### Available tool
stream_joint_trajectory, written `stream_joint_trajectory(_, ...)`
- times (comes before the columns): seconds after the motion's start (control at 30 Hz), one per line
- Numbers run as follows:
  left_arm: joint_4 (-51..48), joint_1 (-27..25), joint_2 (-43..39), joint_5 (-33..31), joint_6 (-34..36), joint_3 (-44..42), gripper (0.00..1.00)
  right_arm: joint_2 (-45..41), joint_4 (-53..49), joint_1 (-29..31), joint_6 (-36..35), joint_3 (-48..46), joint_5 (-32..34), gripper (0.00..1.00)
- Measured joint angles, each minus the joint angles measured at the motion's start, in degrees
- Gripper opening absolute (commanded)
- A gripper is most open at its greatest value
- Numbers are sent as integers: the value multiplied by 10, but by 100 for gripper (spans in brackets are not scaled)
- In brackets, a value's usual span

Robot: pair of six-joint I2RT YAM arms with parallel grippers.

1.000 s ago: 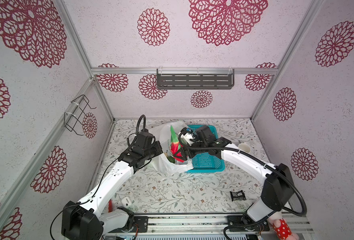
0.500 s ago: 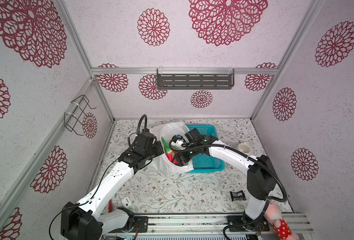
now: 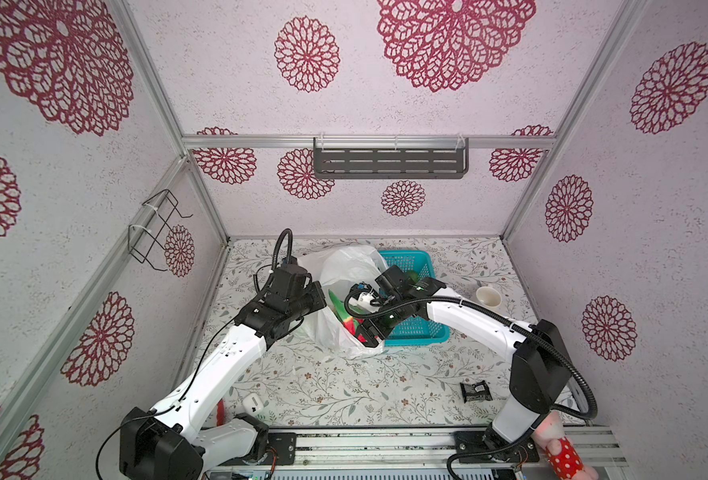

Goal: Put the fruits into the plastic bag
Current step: 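Lift the red dragon fruit and carry it into the held-open white bag, then release the dragon fruit in the bag while the left gripper lowers the bag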

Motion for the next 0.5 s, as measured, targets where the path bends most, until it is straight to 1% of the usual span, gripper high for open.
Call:
stream_joint_trajectory(0.13,11,0,-7,23,15,0,0,27,-25,1,0,37,1,0)
stream_joint_trajectory(0.27,12,0,-25,43,31,0,0,82,-42,2,5,113,11,0)
stream_joint_trajectory(0.4,12,0,-37,59,40,0,0,134,-42,2,12,191,41,0)
stream_joint_trajectory(0.5,10,0,-36,67,42,0,0,155,-33,-1,27,225,58,0)
